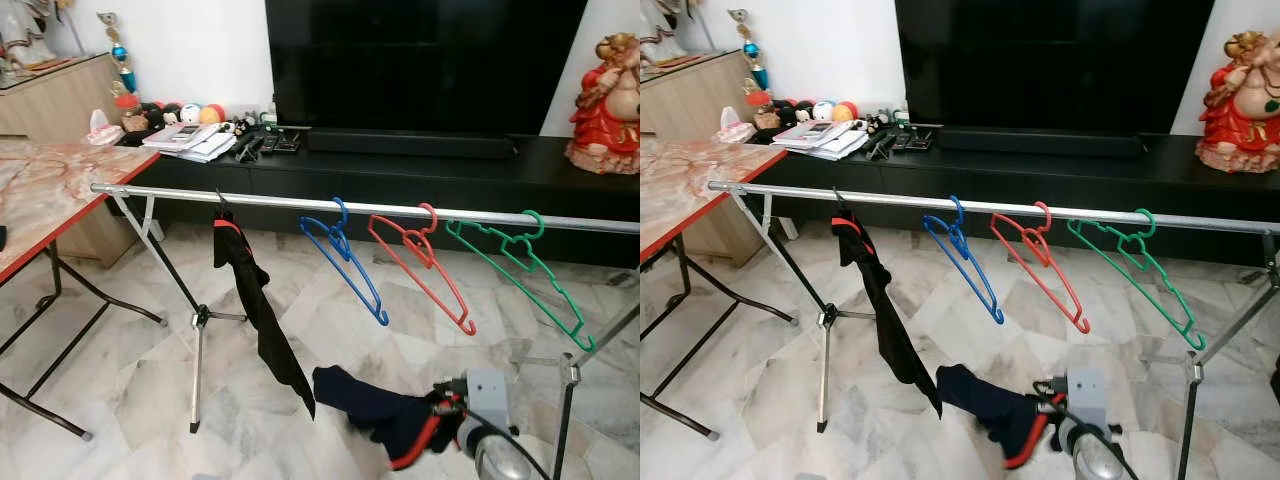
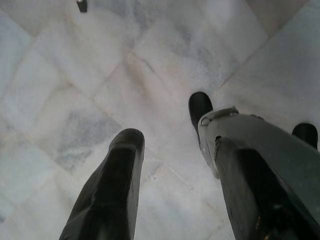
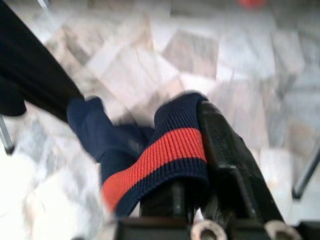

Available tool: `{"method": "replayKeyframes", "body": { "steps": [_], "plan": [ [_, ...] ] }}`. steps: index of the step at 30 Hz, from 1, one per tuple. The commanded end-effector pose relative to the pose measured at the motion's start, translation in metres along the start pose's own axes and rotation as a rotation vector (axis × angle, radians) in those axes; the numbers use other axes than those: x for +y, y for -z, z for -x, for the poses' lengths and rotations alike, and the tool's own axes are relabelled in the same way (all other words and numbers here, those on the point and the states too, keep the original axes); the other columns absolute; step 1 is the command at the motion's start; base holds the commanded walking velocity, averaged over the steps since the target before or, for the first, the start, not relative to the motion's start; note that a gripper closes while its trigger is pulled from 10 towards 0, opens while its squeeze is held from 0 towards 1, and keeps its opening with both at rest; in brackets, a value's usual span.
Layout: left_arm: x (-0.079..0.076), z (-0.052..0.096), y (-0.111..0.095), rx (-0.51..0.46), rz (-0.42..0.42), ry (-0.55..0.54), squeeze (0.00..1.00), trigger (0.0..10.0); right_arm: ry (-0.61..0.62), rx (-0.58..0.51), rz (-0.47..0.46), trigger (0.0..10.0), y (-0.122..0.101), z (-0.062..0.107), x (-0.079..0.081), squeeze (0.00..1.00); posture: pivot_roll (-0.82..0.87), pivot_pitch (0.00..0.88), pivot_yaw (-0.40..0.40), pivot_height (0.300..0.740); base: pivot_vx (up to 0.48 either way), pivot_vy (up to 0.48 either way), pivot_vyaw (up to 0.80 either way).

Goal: Hang hanger

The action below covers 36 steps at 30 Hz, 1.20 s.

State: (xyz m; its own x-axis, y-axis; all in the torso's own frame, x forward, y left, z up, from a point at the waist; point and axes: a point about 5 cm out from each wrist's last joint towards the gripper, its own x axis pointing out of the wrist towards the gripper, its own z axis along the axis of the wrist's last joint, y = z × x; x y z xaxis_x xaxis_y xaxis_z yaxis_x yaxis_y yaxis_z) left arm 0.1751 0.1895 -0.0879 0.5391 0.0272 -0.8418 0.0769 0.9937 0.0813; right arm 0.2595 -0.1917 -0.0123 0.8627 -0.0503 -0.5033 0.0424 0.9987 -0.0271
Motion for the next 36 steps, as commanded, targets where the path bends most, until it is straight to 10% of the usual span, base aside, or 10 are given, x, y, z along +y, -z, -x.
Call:
{"method": "replayKeyframes", "body": {
  "steps": [1,13,17,25,36],
  "plan": [
    [0.003,0.000,-0.004,-0.009,-0.010,-0.018,0.00,10.0,0.001,-0.011,-0.024,10.0,-0.001,-0.002,0.002,0.00,-0.03,0.000,0.052,0.740,0.000,0.000,0.00],
    [0.039,0.007,-0.015,-0.185,0.076,-0.091,0.00,10.0,0.090,0.189,-0.114,10.0,0.055,0.009,-0.002,0.00,-0.01,0.000,0.073,0.740,0.000,0.000,0.00],
    [0.051,0.012,-0.060,-0.405,0.061,-0.118,0.00,10.0,0.100,0.246,-0.104,10.0,0.072,0.017,-0.002,0.00,0.00,0.000,0.076,0.740,0.000,0.000,0.00],
    [0.029,0.033,-0.113,-0.728,0.026,-0.087,0.00,10.0,0.114,0.344,-0.066,10.0,0.101,0.035,-0.013,0.00,-0.01,0.000,0.079,0.740,0.000,0.000,0.00],
    [0.019,0.044,-0.110,-0.806,0.031,-0.062,0.00,10.0,0.212,0.302,-0.052,10.0,0.101,0.039,-0.023,0.00,-0.01,0.000,0.073,0.740,0.000,0.000,0.00]
  ]
}}
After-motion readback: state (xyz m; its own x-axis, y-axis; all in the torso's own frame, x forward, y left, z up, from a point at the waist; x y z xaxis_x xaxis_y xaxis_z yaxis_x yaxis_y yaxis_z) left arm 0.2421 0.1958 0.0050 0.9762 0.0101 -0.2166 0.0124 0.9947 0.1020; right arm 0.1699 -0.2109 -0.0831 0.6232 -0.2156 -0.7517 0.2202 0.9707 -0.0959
